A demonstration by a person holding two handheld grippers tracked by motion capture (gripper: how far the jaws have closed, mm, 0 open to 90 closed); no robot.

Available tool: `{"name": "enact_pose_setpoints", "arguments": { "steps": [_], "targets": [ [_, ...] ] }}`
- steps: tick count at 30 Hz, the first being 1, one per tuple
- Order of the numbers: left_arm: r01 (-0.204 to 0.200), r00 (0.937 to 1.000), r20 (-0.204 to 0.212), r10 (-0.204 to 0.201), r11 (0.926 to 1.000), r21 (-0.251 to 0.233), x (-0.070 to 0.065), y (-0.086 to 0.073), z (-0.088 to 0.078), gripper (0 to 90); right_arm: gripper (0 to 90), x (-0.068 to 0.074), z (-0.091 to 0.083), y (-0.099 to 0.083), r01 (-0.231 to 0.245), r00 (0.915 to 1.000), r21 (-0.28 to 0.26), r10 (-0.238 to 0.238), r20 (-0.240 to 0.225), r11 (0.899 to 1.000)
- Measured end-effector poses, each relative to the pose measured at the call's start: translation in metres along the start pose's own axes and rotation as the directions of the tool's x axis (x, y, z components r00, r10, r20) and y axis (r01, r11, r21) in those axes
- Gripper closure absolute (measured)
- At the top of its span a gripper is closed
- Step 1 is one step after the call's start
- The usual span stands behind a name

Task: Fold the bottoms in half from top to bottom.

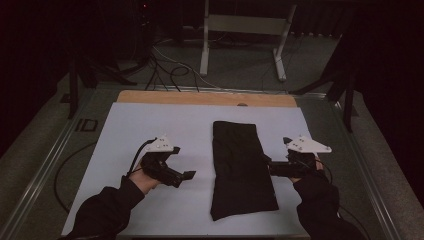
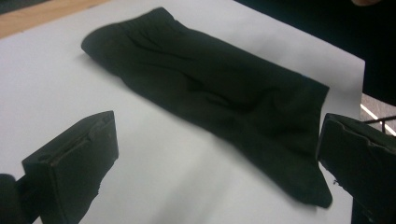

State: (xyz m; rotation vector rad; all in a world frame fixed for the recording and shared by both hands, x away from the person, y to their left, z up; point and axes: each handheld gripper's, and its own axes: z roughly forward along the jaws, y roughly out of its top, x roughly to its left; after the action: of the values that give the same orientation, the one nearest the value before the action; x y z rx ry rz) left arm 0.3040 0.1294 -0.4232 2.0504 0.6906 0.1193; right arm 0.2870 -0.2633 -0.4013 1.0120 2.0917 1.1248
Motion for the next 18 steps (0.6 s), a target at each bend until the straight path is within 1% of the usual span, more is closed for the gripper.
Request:
{"name": "enact_pose_setpoints", "arguments": {
  "steps": [1, 2, 3, 4, 6, 8, 10, 11, 12, 13, 15, 17, 18],
  "targets": [
    [0.003, 1.0, 0.004, -0.003, 1.0, -0.003, 0.001, 0.003, 0.001, 0.0, 10.0, -0.001, 0.003, 0.002, 0.001, 1.0, 0.006, -0.001, 0.003, 1.0],
    [0.002, 1.0, -0.003, -0.002, 1.0, -0.002, 0.002, 0.005, 0.002, 0.0, 10.0, -0.002, 0.005, 0.004, 0.007, 1.0, 0.006, -0.007, 0.006, 1.0],
    [0.001, 1.0, -0.003, -0.001, 1.0, -0.003, 0.003, 0.007, 0.003, 0.0, 10.0, -0.003, 0.008, 0.006, 0.002, 1.0, 0.005, -0.002, 0.002, 1.0],
    [0.001, 1.0, 0.003, -0.001, 1.0, 0.001, 0.004, 0.01, 0.005, 0.0, 10.0, -0.005, 0.01, 0.007, 0.007, 1.0, 0.006, -0.007, 0.004, 1.0],
    [-0.001, 1.0, -0.003, 0.001, 1.0, -0.001, 0.006, 0.014, 0.008, 0.0, 10.0, -0.008, 0.015, 0.01, 0.011, 0.9999, 0.008, -0.011, 0.002, 1.0],
    [0.006, 1.0, 0.005, -0.006, 1.0, -0.002, 0.008, 0.019, 0.011, 0.0, 10.0, -0.01, 0.021, 0.013, -0.004, 1.0, 0.012, 0.004, 0.005, 1.0],
    [0.008, 1.0, 0.003, -0.008, 1.0, -0.005, 0.01, 0.023, 0.014, 0.0, 10.0, -0.013, 0.026, 0.015, -0.009, 1.0, 0.013, 0.009, 0.0, 1.0],
    [0.012, 0.9999, 0.003, -0.012, 0.9999, -0.008, 0.012, 0.025, 0.016, 0.0, 10.0, -0.015, 0.029, 0.016, -0.004, 1.0, 0.021, 0.004, 0.001, 1.0],
    [0.012, 0.9999, 0.003, -0.012, 0.9999, -0.008, 0.012, 0.025, 0.016, 0.0, 10.0, -0.015, 0.029, 0.016, -0.004, 1.0, 0.021, 0.004, 0.001, 1.0],
    [0.014, 0.9999, 0.001, -0.014, 0.9998, -0.01, 0.014, 0.027, 0.02, 0.0, 10.0, -0.017, 0.036, 0.017, -0.002, 1.0, 0.033, 0.002, -0.003, 0.999],
    [0.014, 0.9998, -0.01, -0.014, 0.9999, -0.003, 0.016, 0.028, 0.024, 0.0, 10.0, -0.019, 0.041, 0.018, -0.009, 1.0, 0.033, 0.009, 0.003, 0.999],
    [0.014, 0.9998, -0.011, -0.014, 0.9999, -0.001, 0.017, 0.029, 0.026, 0.0, 10.0, -0.02, 0.043, 0.018, -0.013, 0.9999, 0.034, 0.013, -0.001, 0.999],
    [0.02, 0.9996, -0.017, -0.02, 0.9998, -0.002, 0.02, 0.029, 0.03, 0.0, 10.0, -0.022, 0.048, 0.019, -0.021, 0.9998, 0.038, 0.021, 0.0, 0.999]
  ]
}}
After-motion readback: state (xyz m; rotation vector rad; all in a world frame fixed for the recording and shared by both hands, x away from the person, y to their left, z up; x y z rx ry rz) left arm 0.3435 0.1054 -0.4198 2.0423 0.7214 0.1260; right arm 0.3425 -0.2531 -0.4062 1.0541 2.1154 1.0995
